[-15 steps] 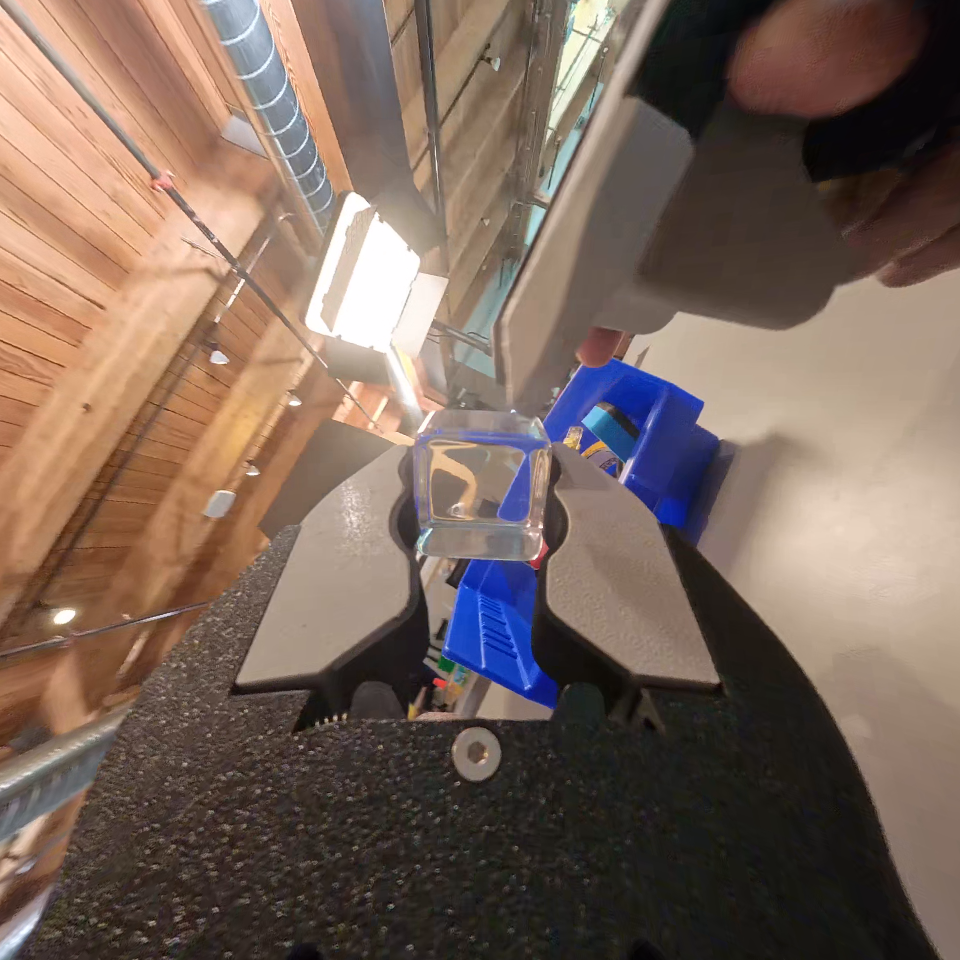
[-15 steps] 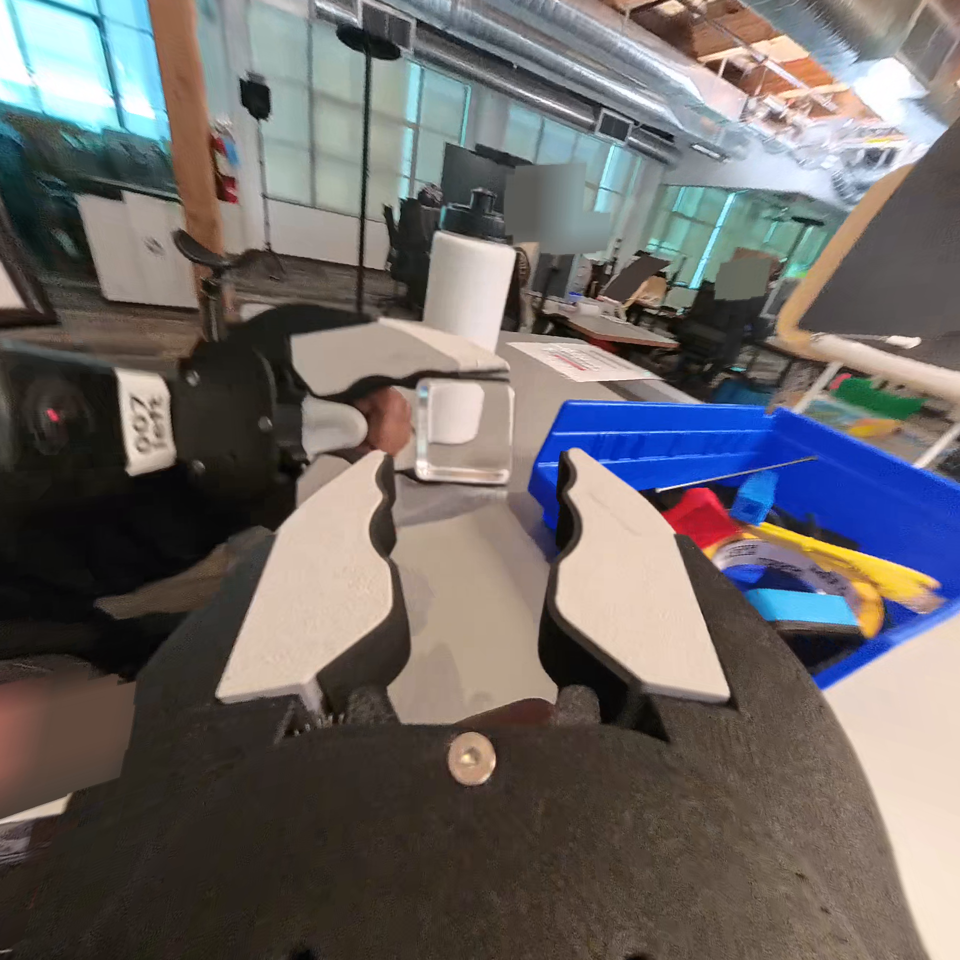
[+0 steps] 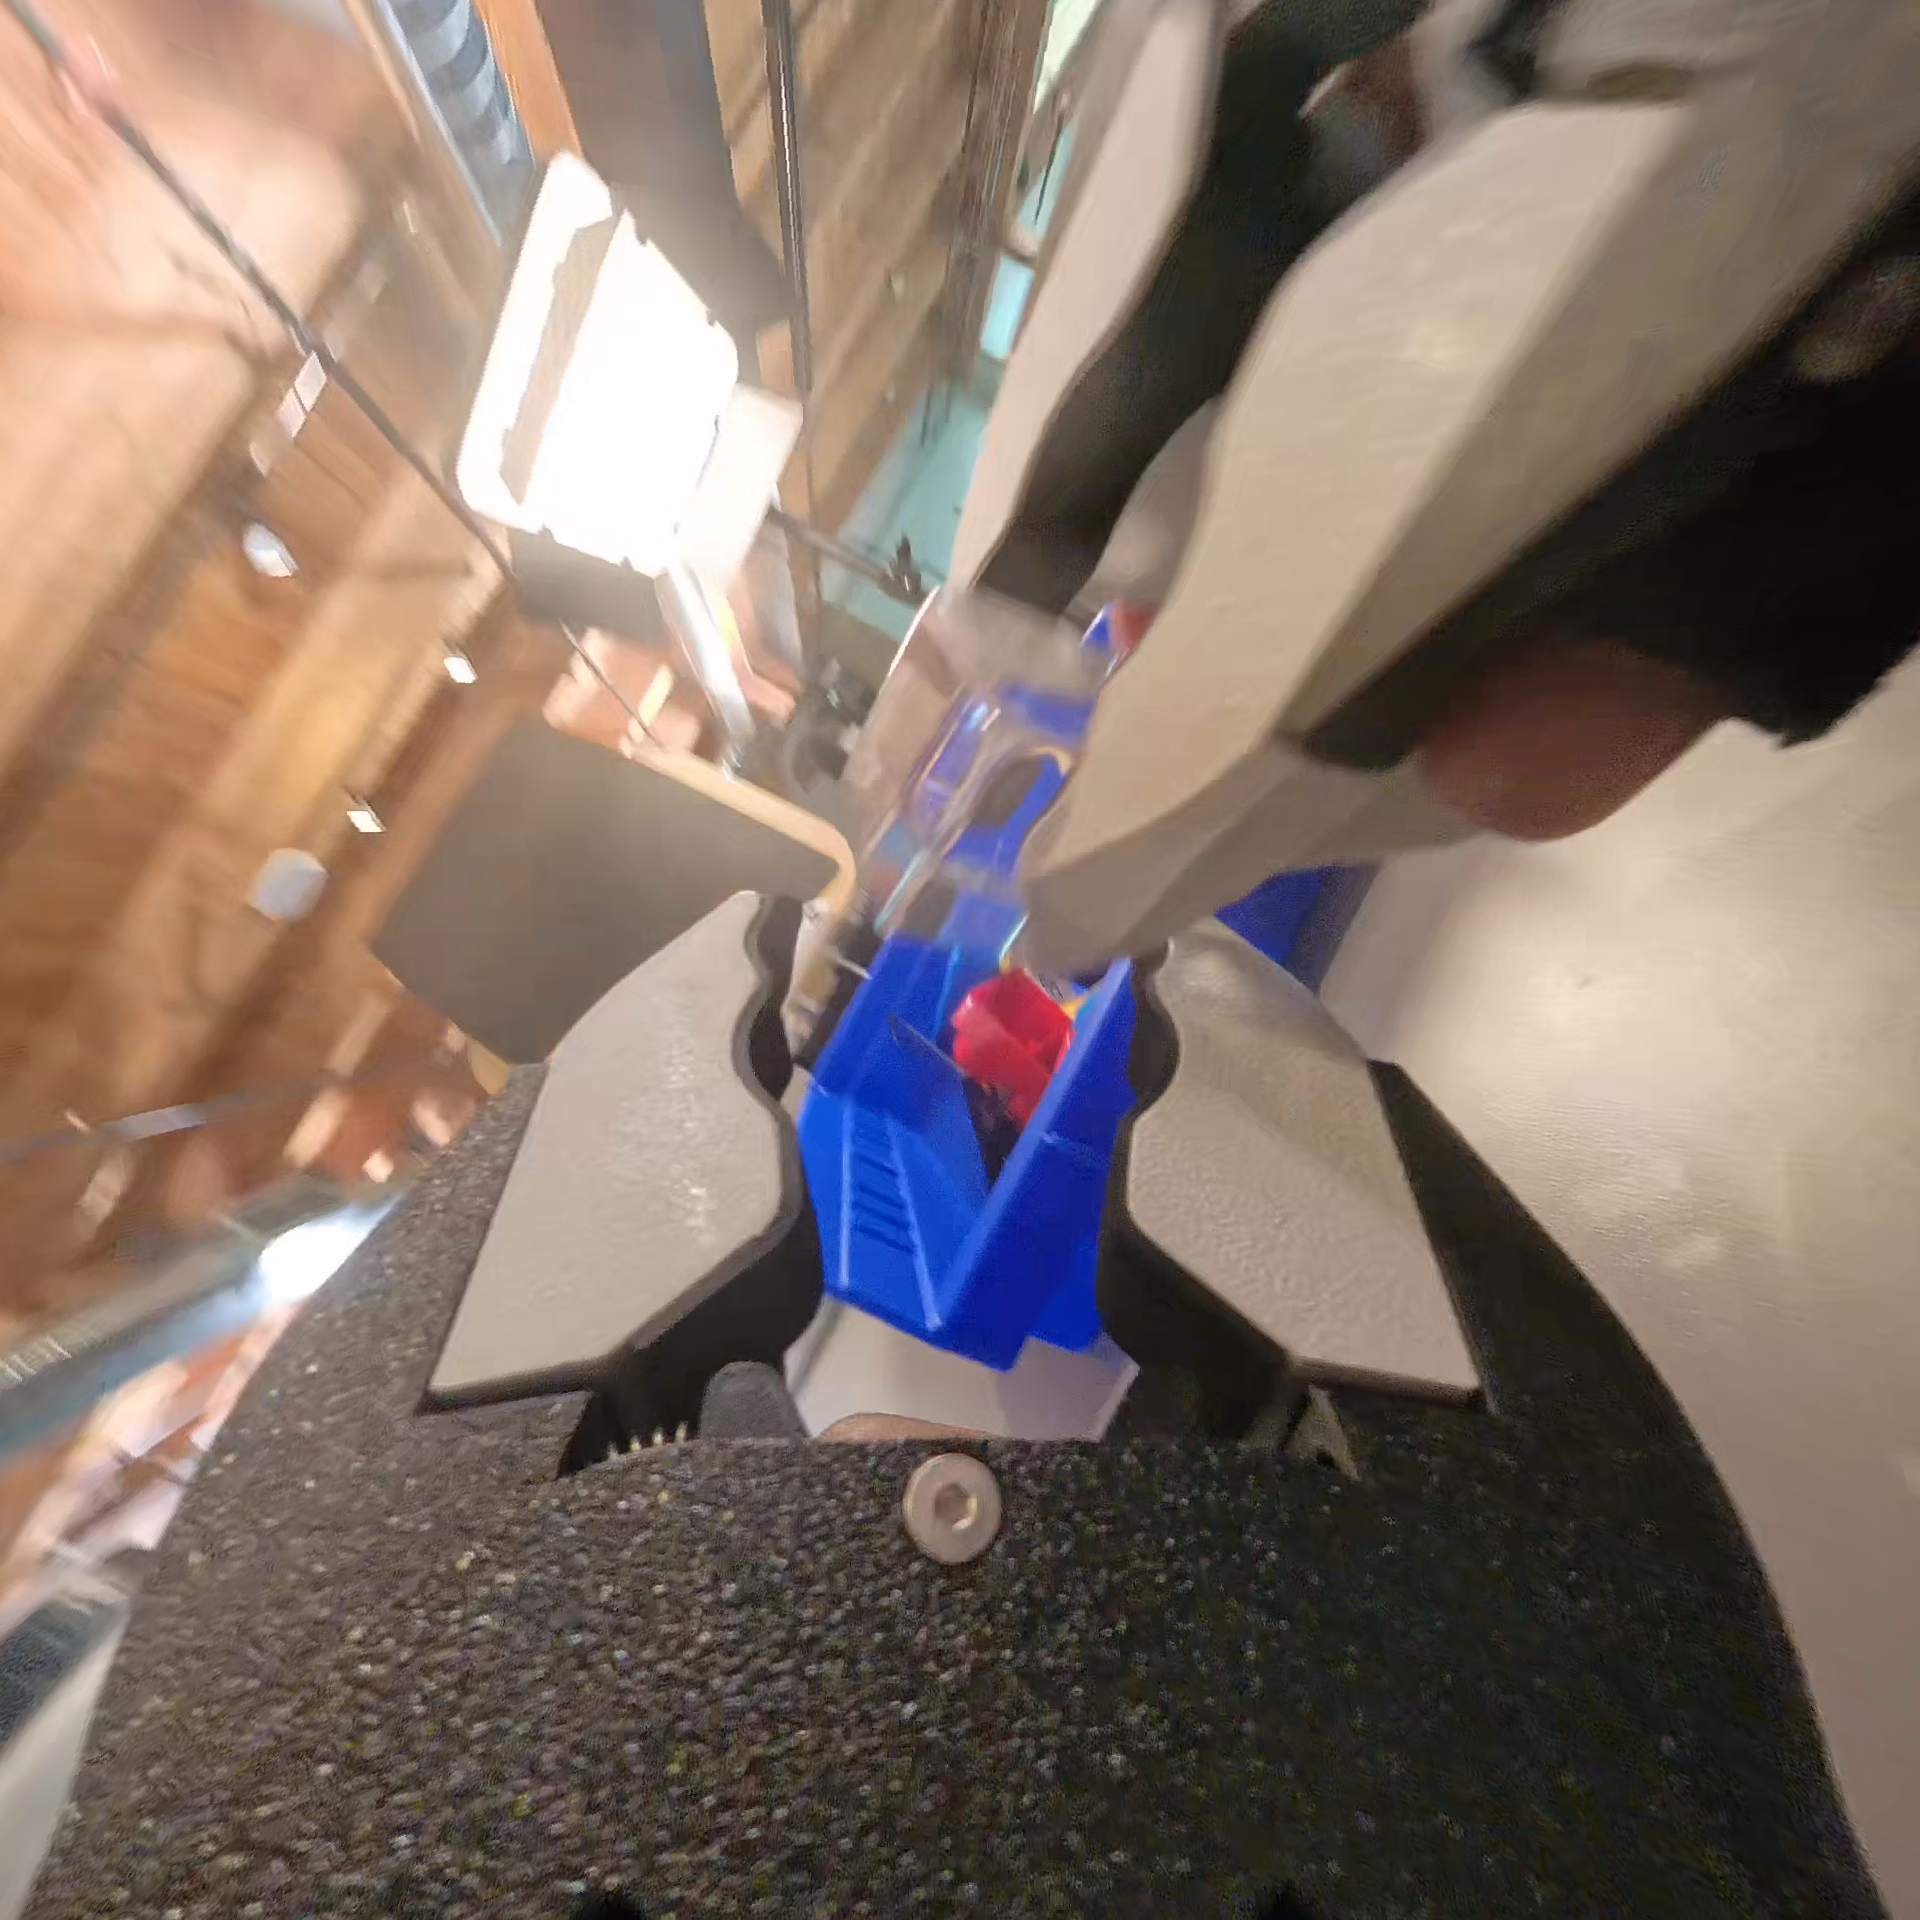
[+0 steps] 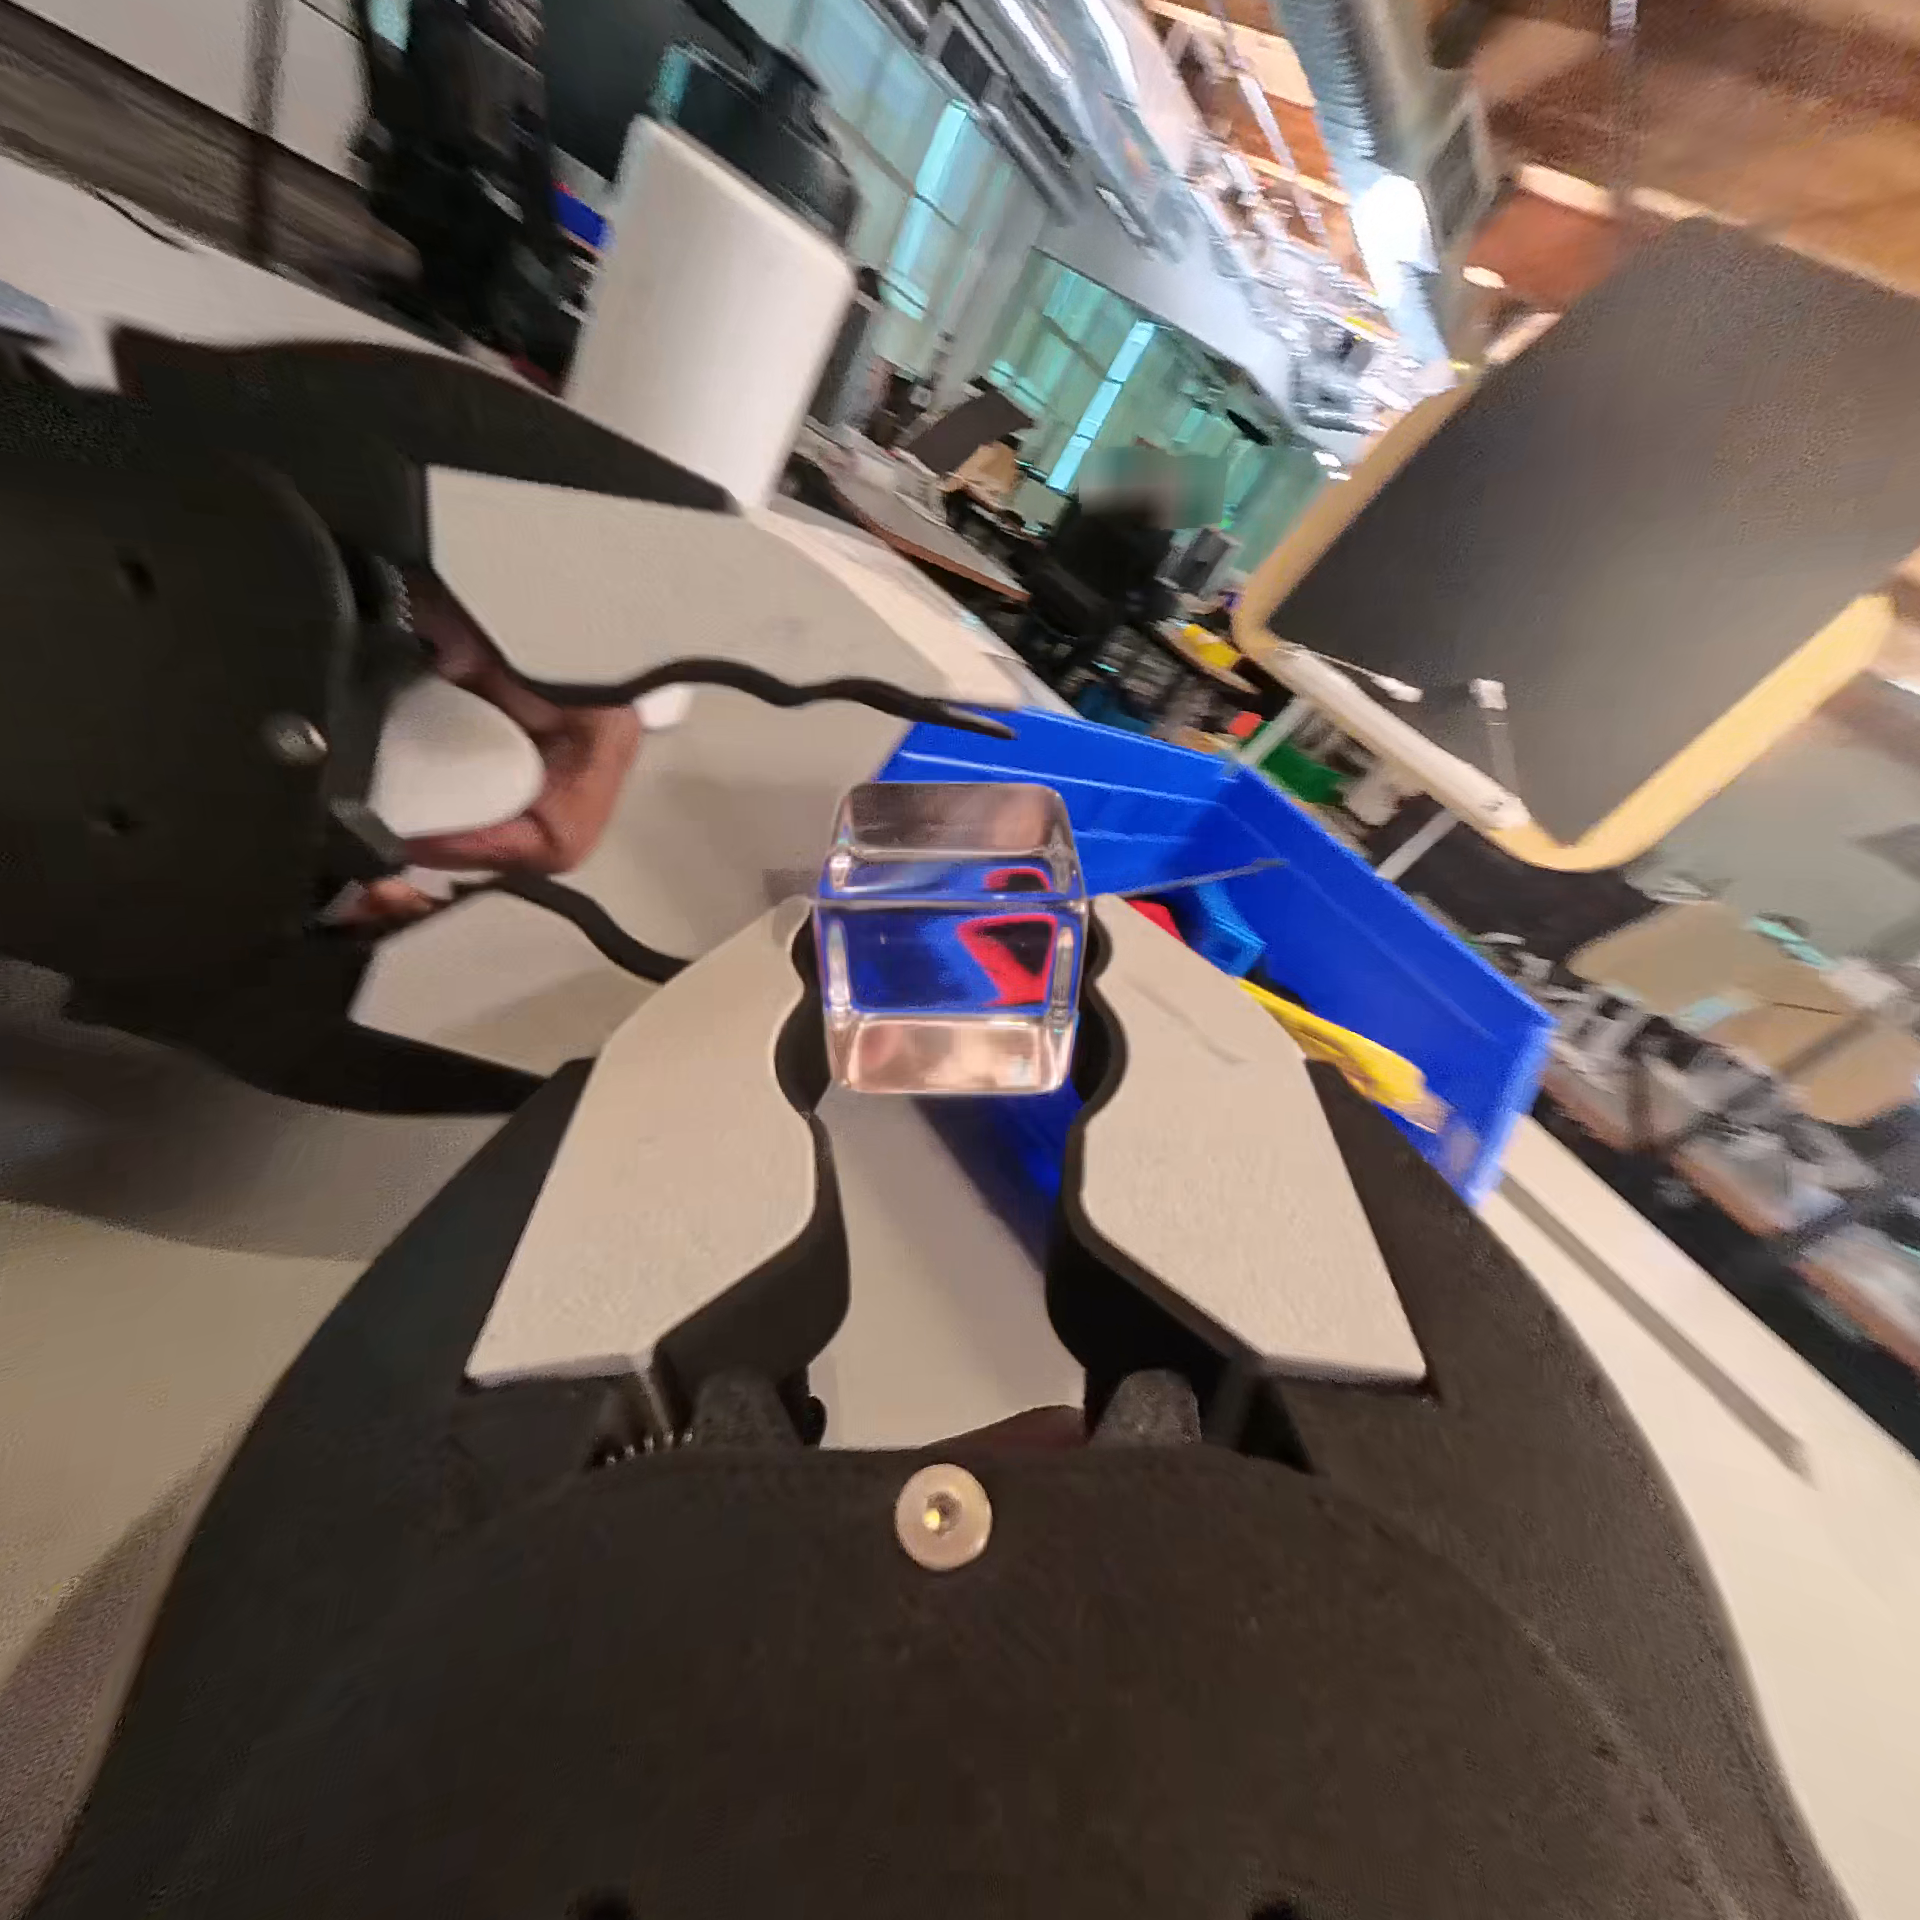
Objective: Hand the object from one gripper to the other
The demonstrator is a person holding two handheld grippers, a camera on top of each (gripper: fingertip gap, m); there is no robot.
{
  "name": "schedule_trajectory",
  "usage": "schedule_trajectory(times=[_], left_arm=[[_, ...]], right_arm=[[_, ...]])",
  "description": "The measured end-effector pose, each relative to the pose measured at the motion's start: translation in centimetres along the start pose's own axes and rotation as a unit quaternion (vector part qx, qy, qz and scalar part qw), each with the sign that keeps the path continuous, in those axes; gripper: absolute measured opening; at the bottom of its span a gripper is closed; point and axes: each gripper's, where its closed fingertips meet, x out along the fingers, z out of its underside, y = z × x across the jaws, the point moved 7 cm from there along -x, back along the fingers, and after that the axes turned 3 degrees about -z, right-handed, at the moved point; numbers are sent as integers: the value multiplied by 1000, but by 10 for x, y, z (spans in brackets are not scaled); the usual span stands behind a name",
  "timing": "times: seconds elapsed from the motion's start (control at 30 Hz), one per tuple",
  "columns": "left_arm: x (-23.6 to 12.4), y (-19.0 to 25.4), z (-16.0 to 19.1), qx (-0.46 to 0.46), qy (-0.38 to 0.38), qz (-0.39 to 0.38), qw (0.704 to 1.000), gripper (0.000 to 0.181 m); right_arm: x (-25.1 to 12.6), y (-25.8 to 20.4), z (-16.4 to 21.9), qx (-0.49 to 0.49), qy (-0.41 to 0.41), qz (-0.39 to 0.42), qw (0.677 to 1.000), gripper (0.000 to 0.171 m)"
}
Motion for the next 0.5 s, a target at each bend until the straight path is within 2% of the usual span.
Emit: schedule_trajectory(times=[0.13, 0.2, 0.33, 0.43, 0.5], left_arm=[[7, -21, 23, -153, -71, 0, 986, 54], [9, -27, 27, -239, -73, 25, 968, 54], [12, -27, 26, -389, -52, 118, 912, 58], [14, -20, 22, -453, -44, 197, 868, 65], [15, -18, 20, -469, -42, 226, 853, 70]], right_arm=[[-2, 20, 16, -16, -60, 82, 995, 45], [-3, 25, 20, -14, -73, 100, 992, 45], [-2, 24, 23, -21, -84, 104, 991, 46], [-1, 22, 24, -28, -90, 104, 990, 46], [-1, 21, 24, -31, -90, 104, 990, 45]])
